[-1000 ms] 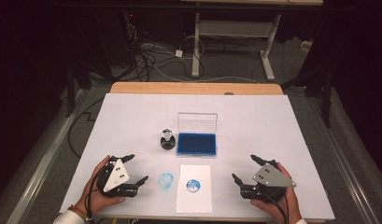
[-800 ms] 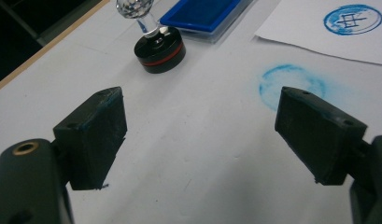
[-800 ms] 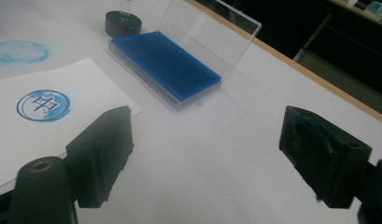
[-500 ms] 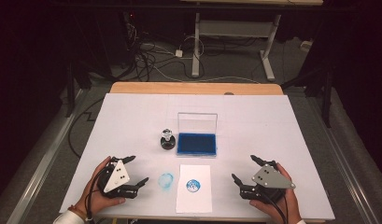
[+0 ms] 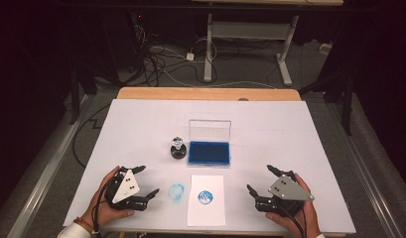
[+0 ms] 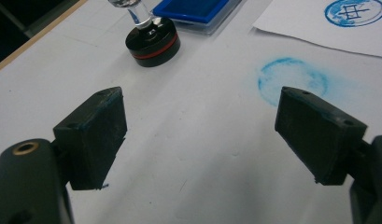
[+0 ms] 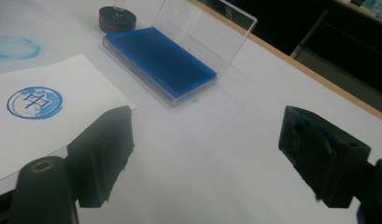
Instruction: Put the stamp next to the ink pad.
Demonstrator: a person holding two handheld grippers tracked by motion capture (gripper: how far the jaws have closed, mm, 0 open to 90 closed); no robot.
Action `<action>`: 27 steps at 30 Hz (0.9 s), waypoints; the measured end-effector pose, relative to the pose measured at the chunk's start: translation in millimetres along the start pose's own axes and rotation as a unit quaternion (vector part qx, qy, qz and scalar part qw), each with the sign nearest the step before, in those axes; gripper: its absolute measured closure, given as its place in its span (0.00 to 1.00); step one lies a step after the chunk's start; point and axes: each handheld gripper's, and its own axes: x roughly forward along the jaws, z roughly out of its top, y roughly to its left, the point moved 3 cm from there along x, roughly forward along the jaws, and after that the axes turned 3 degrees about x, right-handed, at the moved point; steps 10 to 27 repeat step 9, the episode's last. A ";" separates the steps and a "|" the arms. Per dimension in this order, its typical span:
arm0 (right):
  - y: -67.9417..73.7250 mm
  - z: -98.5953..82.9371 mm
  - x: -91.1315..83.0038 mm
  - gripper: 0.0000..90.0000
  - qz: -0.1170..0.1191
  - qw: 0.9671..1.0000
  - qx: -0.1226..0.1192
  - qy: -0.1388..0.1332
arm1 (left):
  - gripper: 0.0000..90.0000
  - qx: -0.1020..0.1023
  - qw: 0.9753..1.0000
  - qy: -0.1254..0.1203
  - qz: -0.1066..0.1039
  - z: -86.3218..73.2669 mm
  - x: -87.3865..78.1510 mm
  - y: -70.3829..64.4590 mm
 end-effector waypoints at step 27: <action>-4.9 -2.1 -0.5 0.20 -0.004 1.000 0.007 0.000 | 0.18 -0.007 1.000 0.009 0.000 -0.1 4.0 3.5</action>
